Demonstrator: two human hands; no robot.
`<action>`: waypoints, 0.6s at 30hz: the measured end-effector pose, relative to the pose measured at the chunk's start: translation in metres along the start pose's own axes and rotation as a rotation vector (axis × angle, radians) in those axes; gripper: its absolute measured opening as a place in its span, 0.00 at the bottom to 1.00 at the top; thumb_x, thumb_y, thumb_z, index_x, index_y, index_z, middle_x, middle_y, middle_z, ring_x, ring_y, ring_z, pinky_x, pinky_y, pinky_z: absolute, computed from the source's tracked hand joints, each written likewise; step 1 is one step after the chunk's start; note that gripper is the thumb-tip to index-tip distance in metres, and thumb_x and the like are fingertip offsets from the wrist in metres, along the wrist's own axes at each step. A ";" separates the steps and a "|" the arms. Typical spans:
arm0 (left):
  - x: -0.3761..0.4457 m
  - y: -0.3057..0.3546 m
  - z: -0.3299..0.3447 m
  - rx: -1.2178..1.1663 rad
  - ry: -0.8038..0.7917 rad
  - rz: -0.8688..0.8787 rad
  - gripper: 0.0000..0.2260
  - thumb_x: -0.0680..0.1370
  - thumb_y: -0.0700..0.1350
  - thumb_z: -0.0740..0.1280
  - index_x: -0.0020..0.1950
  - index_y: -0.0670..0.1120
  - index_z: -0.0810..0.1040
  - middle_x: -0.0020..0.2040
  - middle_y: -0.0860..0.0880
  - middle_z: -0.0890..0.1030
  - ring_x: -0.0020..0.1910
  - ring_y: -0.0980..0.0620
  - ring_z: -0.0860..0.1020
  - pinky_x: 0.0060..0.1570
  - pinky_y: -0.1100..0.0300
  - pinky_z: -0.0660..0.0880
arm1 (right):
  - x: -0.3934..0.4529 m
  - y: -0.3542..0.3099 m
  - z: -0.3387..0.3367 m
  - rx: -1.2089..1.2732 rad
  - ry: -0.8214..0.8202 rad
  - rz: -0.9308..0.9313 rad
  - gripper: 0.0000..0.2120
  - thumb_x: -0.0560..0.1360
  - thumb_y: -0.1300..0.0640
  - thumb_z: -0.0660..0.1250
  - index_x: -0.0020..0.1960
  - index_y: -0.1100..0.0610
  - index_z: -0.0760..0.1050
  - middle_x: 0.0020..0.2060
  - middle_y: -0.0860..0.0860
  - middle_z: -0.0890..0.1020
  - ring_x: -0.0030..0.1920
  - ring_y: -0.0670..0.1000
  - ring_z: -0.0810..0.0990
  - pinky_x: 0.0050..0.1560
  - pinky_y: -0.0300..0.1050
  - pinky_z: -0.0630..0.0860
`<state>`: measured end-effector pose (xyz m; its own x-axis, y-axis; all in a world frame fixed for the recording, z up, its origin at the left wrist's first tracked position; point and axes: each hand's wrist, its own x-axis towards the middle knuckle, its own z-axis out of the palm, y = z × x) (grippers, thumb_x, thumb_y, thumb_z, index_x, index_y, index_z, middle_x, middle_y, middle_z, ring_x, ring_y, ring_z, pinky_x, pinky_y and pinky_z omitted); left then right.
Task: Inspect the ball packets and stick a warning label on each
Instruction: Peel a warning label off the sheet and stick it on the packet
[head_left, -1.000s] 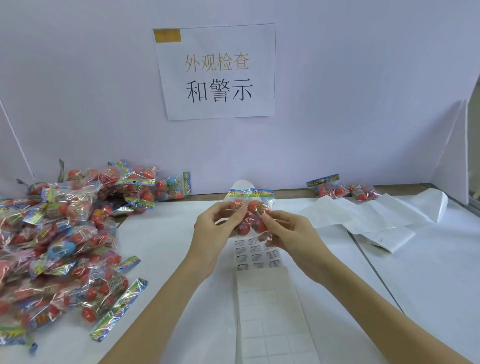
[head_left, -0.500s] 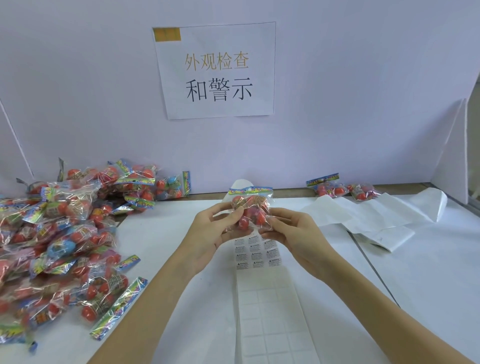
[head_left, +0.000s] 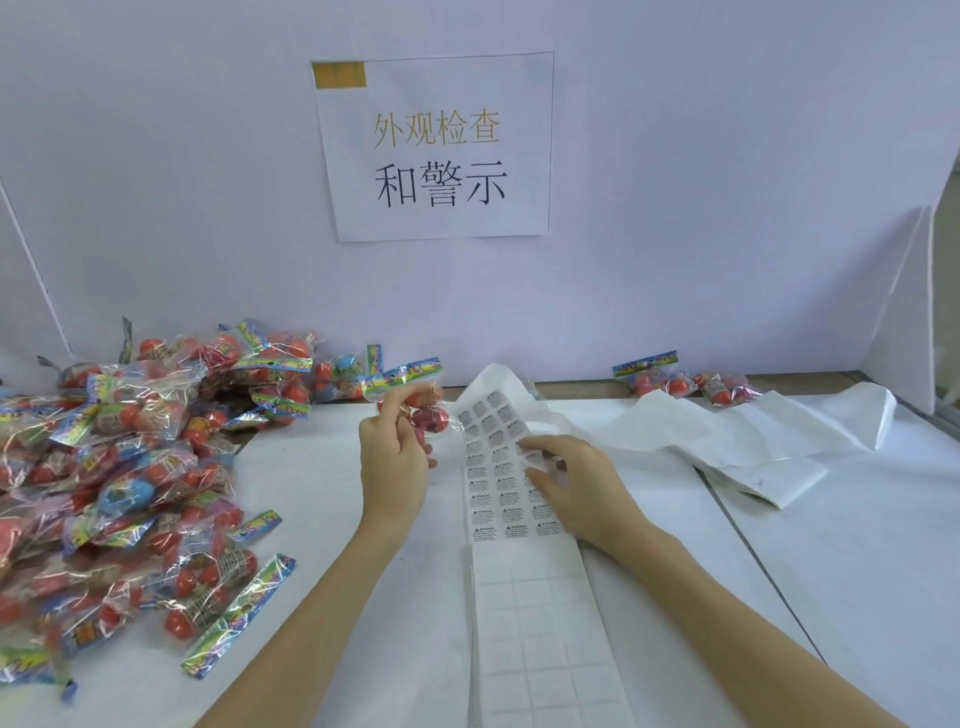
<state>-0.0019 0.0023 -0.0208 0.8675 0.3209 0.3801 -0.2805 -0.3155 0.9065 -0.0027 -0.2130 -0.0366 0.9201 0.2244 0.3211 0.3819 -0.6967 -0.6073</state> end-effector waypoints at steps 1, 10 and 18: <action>-0.001 0.000 0.002 0.001 0.010 -0.004 0.24 0.85 0.33 0.52 0.65 0.56 0.81 0.58 0.34 0.77 0.38 0.46 0.77 0.45 0.46 0.84 | 0.001 0.000 0.001 0.046 0.008 0.034 0.14 0.80 0.61 0.70 0.66 0.54 0.82 0.61 0.47 0.84 0.58 0.47 0.80 0.59 0.30 0.69; -0.008 0.007 0.004 0.001 0.066 0.128 0.40 0.73 0.44 0.81 0.77 0.63 0.62 0.67 0.50 0.58 0.57 0.57 0.76 0.55 0.73 0.74 | -0.003 -0.015 -0.028 0.718 0.019 0.215 0.23 0.79 0.67 0.65 0.62 0.39 0.75 0.49 0.56 0.85 0.50 0.57 0.84 0.47 0.46 0.83; -0.019 0.024 0.016 -0.098 -0.019 0.263 0.34 0.74 0.53 0.78 0.77 0.59 0.68 0.70 0.50 0.62 0.64 0.58 0.78 0.63 0.59 0.79 | -0.012 -0.032 -0.037 0.655 -0.135 0.051 0.40 0.76 0.71 0.60 0.78 0.37 0.63 0.55 0.61 0.84 0.56 0.66 0.80 0.62 0.62 0.78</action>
<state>-0.0190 -0.0256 -0.0094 0.7670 0.2226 0.6018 -0.5345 -0.2973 0.7912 -0.0290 -0.2180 0.0060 0.9249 0.3150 0.2127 0.2728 -0.1604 -0.9486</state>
